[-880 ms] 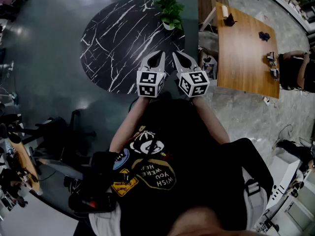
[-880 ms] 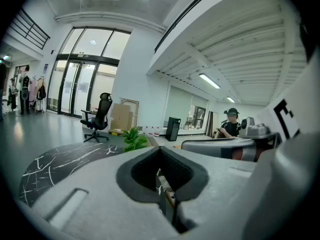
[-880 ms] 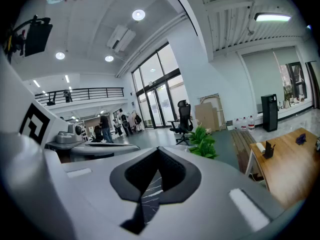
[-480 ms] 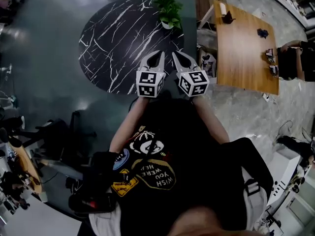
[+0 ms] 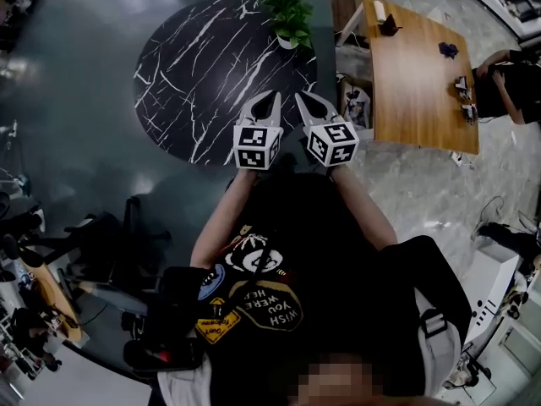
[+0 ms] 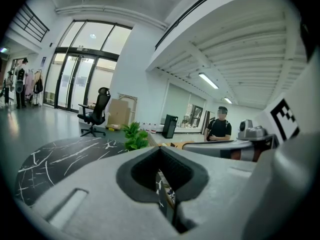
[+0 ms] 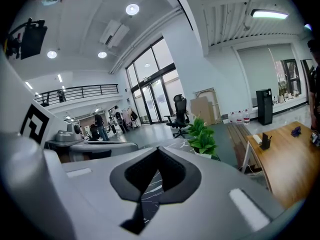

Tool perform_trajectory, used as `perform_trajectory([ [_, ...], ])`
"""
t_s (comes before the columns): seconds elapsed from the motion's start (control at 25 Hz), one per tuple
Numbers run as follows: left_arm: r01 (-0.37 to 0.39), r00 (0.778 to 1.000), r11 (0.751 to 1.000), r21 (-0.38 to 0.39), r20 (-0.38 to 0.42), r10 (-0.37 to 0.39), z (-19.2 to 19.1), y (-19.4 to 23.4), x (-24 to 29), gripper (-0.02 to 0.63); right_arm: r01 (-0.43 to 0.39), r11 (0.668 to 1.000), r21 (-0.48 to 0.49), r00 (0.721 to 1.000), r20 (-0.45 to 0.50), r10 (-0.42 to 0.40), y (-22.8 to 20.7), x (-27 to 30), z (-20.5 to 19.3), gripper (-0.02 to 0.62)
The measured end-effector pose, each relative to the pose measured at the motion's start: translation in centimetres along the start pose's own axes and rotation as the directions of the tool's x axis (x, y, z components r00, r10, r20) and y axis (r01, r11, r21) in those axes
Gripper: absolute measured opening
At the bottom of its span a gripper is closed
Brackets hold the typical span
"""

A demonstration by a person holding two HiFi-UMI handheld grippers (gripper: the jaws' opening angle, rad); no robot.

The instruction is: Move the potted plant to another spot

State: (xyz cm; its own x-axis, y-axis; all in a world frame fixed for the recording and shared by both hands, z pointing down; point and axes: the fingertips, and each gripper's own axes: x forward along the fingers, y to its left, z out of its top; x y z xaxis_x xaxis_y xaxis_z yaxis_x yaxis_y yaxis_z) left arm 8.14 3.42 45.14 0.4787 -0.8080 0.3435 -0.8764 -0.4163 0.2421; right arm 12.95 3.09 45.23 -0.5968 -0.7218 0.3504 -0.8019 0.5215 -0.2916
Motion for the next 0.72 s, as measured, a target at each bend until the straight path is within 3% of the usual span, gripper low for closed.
perform_trajectory([
  [0.16, 0.037, 0.999, 0.999, -0.002, -0.036, -0.037, -2.2, 0.8, 1.7, 0.005, 0.011, 1.0, -0.023, 1.0, -0.024, -0.011, -0.3, 1.5, -0.9, 0.002],
  [0.4, 0.027, 0.998, 1.0, 0.007, -0.065, -0.027, -4.0, 3.2, 5.8, 0.005, 0.028, 0.999, -0.028, 0.999, -0.042, -0.03, -3.4, 5.2, -2.3, 0.003],
  [0.64, -0.027, 0.998, 0.999, -0.038, -0.063, 0.025, -5.2, 6.9, 11.5, 0.005, 0.008, 1.0, -0.004, 0.999, -0.05, -0.008, -8.2, 10.4, -2.9, 0.004],
  [0.72, -0.05, 0.996, 0.998, -0.034, -0.075, 0.048, -5.9, 8.2, 13.2, 0.005, 0.006, 1.0, -0.012, 0.998, -0.056, -0.006, -9.8, 12.6, -3.9, 0.033],
])
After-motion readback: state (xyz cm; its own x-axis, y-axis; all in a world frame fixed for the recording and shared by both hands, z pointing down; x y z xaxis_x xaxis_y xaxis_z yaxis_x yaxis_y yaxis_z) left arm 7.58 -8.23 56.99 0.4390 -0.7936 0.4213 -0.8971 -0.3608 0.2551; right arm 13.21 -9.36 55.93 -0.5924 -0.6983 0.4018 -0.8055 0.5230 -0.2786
